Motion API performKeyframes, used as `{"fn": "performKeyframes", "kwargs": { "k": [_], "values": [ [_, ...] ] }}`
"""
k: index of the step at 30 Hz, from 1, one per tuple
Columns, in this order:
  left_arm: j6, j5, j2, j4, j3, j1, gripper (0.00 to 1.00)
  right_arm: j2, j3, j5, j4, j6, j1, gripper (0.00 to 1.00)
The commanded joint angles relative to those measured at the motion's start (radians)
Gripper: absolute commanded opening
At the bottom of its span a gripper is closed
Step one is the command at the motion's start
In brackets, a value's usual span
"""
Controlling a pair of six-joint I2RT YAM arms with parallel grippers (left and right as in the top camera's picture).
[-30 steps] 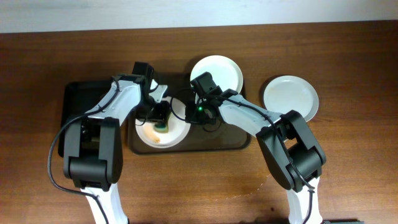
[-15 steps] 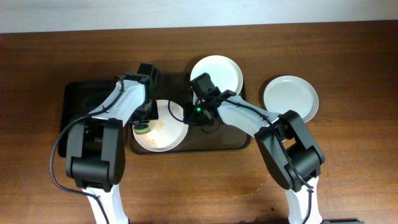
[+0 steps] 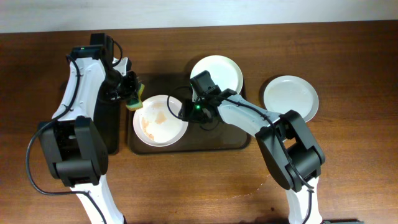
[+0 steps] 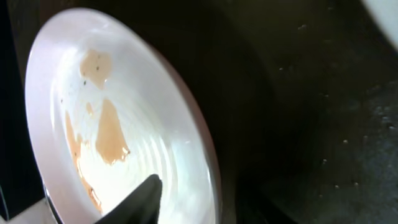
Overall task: Clean dirty plates on tray and stack at the side
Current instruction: 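Scrub the second plate with the sponge while the right gripper holds it, then lift the second plate with the right gripper and stack it on the first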
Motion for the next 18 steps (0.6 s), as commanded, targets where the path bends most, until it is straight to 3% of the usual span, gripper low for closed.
{"fn": "performKeyframes", "kwargs": {
  "k": [1, 3, 5, 7, 11, 18],
  "values": [
    [0.016, -0.022, 0.002, 0.024, 0.016, 0.0, 0.1, 0.029, -0.022, 0.069, -0.018, -0.005, 0.014, 0.23],
    [0.016, -0.022, 0.002, 0.032, 0.016, 0.0, 0.12, 0.029, -0.022, 0.064, -0.029, -0.004, 0.022, 0.04],
    [0.016, -0.021, 0.002, 0.032, 0.016, 0.0, 0.12, 0.014, -0.015, 0.031, -0.043, -0.006, 0.008, 0.04],
    [0.016, -0.022, 0.002, 0.033, 0.016, 0.0, 0.13, -0.05, 0.038, 0.066, -0.154, -0.105, -0.015, 0.04],
    [0.016, -0.021, 0.002, 0.036, 0.016, -0.001, 0.13, -0.204, 0.089, 0.364, -0.36, -0.208, -0.013, 0.04],
    [0.016, -0.022, 0.002, 0.047, 0.016, -0.001, 0.13, -0.25, 0.107, 0.587, -0.453, -0.226, -0.013, 0.04]
  ]
}}
